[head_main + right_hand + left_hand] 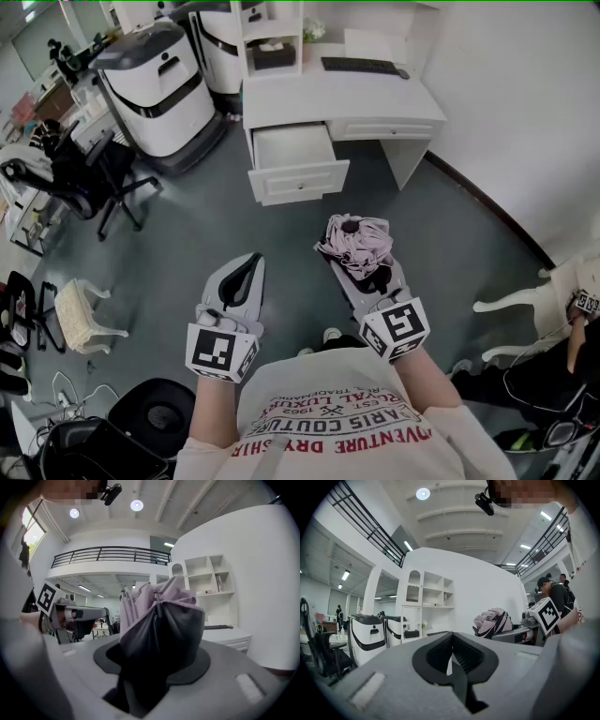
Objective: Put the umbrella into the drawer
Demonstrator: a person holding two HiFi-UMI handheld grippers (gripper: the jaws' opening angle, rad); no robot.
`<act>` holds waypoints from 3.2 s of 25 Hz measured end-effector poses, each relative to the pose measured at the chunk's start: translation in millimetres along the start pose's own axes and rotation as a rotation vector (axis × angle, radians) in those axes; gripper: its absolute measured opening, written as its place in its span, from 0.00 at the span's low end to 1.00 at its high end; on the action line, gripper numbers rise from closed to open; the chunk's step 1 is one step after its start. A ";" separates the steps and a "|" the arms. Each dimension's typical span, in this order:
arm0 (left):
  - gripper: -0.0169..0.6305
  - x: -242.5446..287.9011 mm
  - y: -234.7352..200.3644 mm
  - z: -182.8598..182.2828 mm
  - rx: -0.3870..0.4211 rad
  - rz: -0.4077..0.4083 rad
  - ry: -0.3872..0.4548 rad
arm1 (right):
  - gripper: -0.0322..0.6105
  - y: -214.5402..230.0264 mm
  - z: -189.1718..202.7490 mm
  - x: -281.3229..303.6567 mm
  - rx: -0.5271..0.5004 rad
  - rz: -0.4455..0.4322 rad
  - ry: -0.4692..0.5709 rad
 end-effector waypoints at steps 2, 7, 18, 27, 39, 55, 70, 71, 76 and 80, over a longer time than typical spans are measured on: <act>0.03 3.2 -3.7 -1.8 0.002 0.001 -0.003 | 0.39 1.4 -0.4 4.9 0.004 -0.002 -0.003; 0.03 8.0 -13.2 0.5 -0.001 0.005 0.000 | 0.39 1.5 -1.6 15.9 0.004 -0.002 -0.012; 0.03 51.9 -35.4 13.4 -0.018 0.005 -0.029 | 0.39 35.3 -6.4 60.8 0.040 -0.003 -0.038; 0.03 151.0 -84.3 37.6 -0.019 -0.067 -0.083 | 0.39 117.0 -18.3 167.4 0.078 -0.068 -0.075; 0.03 351.2 -169.8 52.5 -0.048 -0.145 -0.110 | 0.39 260.7 -79.0 348.2 0.039 -0.178 -0.130; 0.03 444.7 -265.7 115.6 -0.098 -0.102 -0.142 | 0.39 298.2 -46.8 500.6 -0.008 -0.277 -0.357; 0.03 484.9 -315.2 254.6 -0.199 -0.014 -0.239 | 0.39 315.5 116.4 622.4 -0.085 -0.463 -0.824; 0.03 485.4 -316.5 263.0 -0.205 -0.015 -0.250 | 0.39 316.8 130.2 627.7 -0.081 -0.476 -0.857; 0.03 477.7 -323.7 300.4 -0.255 -0.024 -0.281 | 0.39 317.4 190.7 647.9 -0.103 -0.471 -0.994; 0.03 473.2 -328.3 328.7 -0.281 -0.021 -0.301 | 0.39 320.5 231.1 658.0 -0.115 -0.456 -1.046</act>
Point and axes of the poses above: the fingertips, and each gripper's own axes: x forward along the fingers, y to its right, z out of its underside, the point moved 10 cm from there along -x, backward along the fingers, and after that the axes turned 13 degrees about x, right-handed, at the moved point
